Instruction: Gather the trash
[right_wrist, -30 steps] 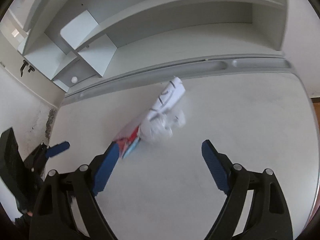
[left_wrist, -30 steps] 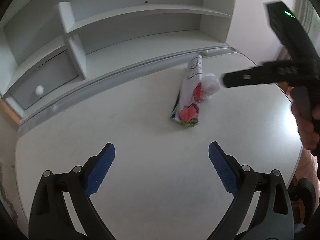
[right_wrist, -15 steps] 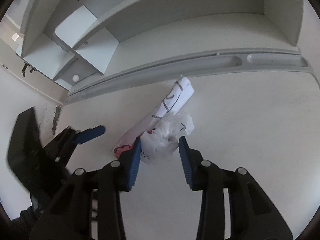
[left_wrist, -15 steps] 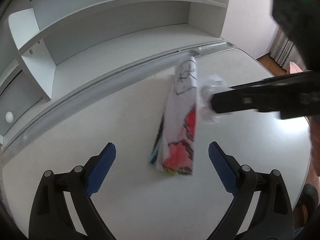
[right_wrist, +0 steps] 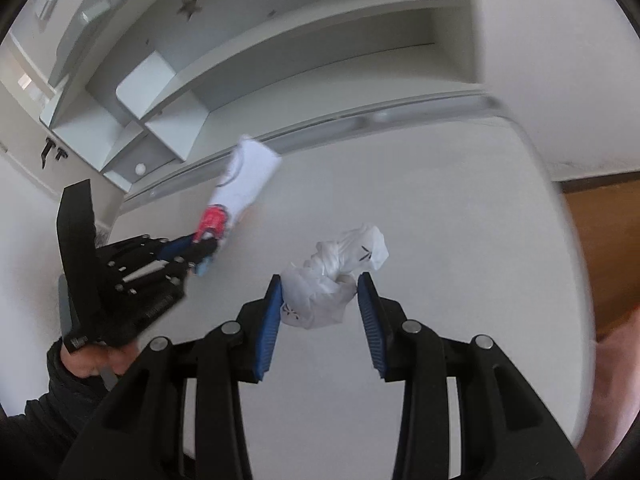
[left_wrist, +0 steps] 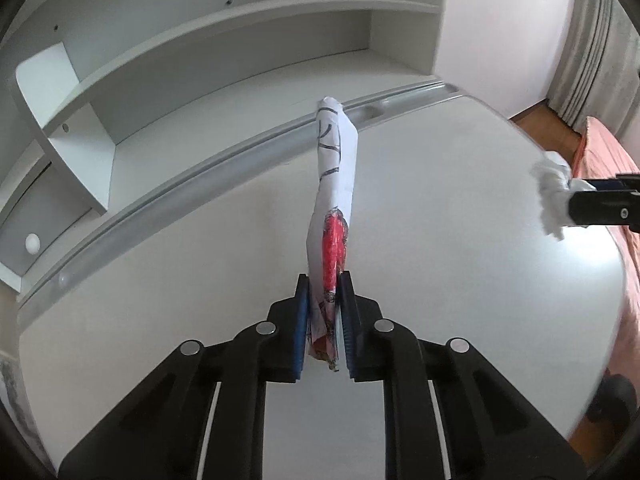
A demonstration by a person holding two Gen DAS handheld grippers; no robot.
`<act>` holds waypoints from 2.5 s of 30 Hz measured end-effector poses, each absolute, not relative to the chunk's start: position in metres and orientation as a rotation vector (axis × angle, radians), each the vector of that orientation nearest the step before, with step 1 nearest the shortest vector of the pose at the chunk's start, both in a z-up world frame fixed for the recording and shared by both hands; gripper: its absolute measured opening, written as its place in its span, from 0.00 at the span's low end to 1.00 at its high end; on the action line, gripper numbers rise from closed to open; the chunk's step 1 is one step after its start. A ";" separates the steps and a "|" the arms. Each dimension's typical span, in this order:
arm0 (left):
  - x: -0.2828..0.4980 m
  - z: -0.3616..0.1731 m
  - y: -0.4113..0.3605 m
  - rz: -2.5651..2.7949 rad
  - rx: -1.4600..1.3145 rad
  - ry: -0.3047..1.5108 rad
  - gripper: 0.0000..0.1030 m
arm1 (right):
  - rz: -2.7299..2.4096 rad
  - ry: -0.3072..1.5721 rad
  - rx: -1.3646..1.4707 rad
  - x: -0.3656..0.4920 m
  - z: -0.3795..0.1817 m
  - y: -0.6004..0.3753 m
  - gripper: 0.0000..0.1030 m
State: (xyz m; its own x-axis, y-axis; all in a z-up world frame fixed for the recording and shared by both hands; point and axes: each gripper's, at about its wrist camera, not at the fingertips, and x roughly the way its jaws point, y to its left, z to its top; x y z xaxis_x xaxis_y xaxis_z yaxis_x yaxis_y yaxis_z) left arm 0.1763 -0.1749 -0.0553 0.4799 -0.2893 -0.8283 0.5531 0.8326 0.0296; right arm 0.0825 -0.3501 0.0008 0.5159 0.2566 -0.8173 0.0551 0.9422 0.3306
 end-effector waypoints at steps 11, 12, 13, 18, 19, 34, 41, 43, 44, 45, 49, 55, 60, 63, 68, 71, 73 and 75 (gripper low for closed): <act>0.035 -0.031 -0.316 -0.932 0.330 0.887 0.13 | -0.283 0.909 0.473 -0.124 0.004 -0.496 0.37; 0.020 -0.032 -0.334 -0.979 0.338 0.892 0.13 | -0.326 0.904 0.492 -0.144 0.000 -0.509 0.37; 0.001 -0.034 -0.355 -1.034 0.352 0.893 0.13 | -0.364 0.898 0.517 -0.166 -0.006 -0.522 0.37; -0.071 -0.051 -0.431 -1.227 0.436 0.890 0.13 | -0.520 0.895 0.613 -0.250 -0.043 -0.571 0.37; -0.083 -0.059 -0.446 -1.259 0.459 0.898 0.13 | -0.549 0.899 0.633 -0.265 -0.054 -0.580 0.37; -0.119 -0.262 -0.529 -1.286 0.747 1.243 0.14 | -0.583 1.113 0.908 -0.327 -0.246 -0.626 0.37; -0.115 -0.308 -0.536 -1.257 0.808 1.342 0.14 | -0.540 1.191 0.950 -0.327 -0.288 -0.620 0.37; -0.117 -0.312 -0.539 -1.253 0.810 1.348 0.14 | -0.539 1.193 0.953 -0.326 -0.291 -0.621 0.37; -0.115 -0.313 -0.540 -1.251 0.810 1.351 0.14 | -0.537 1.193 0.954 -0.325 -0.290 -0.621 0.37; -0.120 -0.315 -0.546 -1.250 0.809 1.351 0.14 | -0.533 1.191 0.954 -0.324 -0.289 -0.621 0.38; -0.119 -0.310 -0.554 -1.261 0.806 1.340 0.18 | -0.528 1.177 0.943 -0.323 -0.287 -0.626 0.41; -0.122 -0.289 -0.555 -1.285 0.807 1.279 0.54 | -0.529 1.126 0.912 -0.319 -0.265 -0.630 0.69; -0.118 -0.249 -0.544 -1.280 0.800 1.197 0.64 | -0.552 1.086 0.882 -0.317 -0.233 -0.632 0.70; -0.118 -0.208 -0.529 -1.294 0.777 1.114 0.73 | -0.561 1.040 0.819 -0.313 -0.192 -0.629 0.74; -0.109 -0.121 -0.485 -1.253 0.670 0.958 0.88 | -0.547 0.961 0.673 -0.290 -0.113 -0.615 0.85; -0.088 -0.073 -0.442 -1.173 0.556 0.912 0.90 | -0.495 0.903 0.581 -0.258 -0.061 -0.593 0.89; -0.066 -0.049 -0.407 -1.089 0.484 0.898 0.91 | -0.428 0.870 0.519 -0.226 -0.031 -0.573 0.91; -0.042 -0.026 -0.363 -0.972 0.404 0.878 0.92 | -0.368 0.850 0.457 -0.192 -0.009 -0.552 0.92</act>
